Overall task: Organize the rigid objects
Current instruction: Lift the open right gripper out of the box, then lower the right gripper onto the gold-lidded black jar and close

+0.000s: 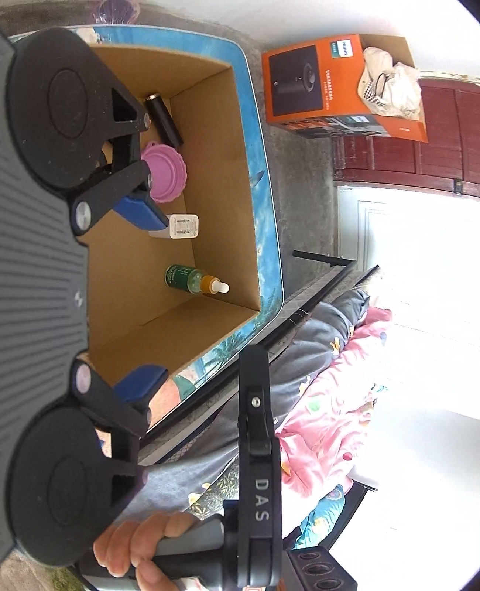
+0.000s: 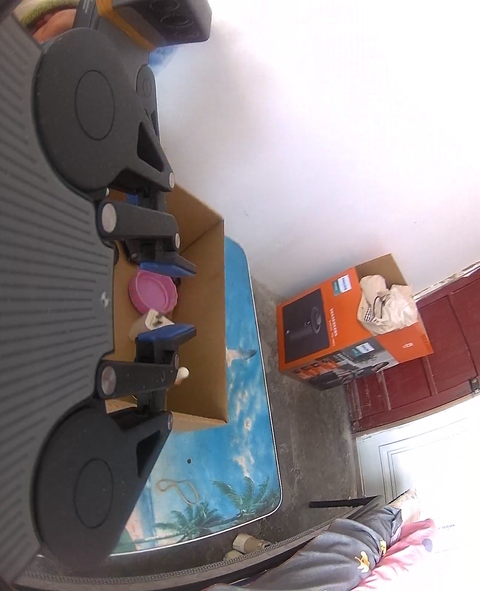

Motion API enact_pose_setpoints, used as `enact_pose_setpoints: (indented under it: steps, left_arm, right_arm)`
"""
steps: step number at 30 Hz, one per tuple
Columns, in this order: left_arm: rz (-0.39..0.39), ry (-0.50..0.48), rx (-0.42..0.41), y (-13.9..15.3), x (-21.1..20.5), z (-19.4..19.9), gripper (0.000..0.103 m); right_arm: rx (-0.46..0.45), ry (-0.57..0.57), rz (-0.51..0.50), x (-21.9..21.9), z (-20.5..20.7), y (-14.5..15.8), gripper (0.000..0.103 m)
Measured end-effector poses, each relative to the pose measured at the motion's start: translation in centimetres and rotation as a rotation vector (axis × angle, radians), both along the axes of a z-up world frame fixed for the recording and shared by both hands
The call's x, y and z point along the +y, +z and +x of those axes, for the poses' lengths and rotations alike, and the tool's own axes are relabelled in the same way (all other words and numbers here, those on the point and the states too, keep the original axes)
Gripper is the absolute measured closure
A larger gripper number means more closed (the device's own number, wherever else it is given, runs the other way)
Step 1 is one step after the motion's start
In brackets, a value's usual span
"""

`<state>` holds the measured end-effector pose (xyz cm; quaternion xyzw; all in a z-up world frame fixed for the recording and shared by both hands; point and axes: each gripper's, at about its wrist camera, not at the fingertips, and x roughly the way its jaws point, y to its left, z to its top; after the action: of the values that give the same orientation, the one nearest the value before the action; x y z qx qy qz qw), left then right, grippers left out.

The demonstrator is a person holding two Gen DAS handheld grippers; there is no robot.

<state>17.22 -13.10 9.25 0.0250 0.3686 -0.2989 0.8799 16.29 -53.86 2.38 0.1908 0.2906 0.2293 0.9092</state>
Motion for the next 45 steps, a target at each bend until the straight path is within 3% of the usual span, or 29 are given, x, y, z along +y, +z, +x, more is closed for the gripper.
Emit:
enact_pose_setpoints:
  steps: [6,12,16,20,25,34,40,45]
  left_arm:
    - [-0.009,0.033,-0.017,-0.8,5.0,-5.6,0.012]
    - [0.050,0.083,0.024,-4.8,8.4,-8.6,0.012]
    - [0.131,0.095,0.045,-8.4,9.1,-9.0,0.012]
    - [0.196,0.109,-0.011,-10.8,9.0,-9.3,0.014]
    - [0.207,0.090,-0.055,-12.7,7.9,-8.9,0.016]
    - [0.204,0.096,-0.108,-13.8,7.2,-8.0,0.018]
    - [0.146,0.057,-0.081,-13.3,7.3,-8.4,0.018]
    - [0.145,-0.014,-0.090,-13.3,5.6,-9.4,0.018]
  right_arm:
    - [0.043,0.049,0.150,1.4,-6.4,-3.0,0.071]
    - [0.188,0.121,0.193,6.3,-7.6,-8.3,0.070]
    - [0.271,0.136,0.171,10.2,-6.8,-11.3,0.070]
    - [0.294,0.104,0.096,13.2,-5.5,-12.9,0.070]
    - [0.312,0.094,0.018,15.6,-3.6,-13.9,0.070]
    - [0.328,0.127,0.010,17.7,-1.8,-14.3,0.069]
    - [0.344,0.130,0.001,16.7,-2.6,-14.0,0.069]
    - [0.361,0.087,0.019,14.3,-4.2,-14.1,0.069]
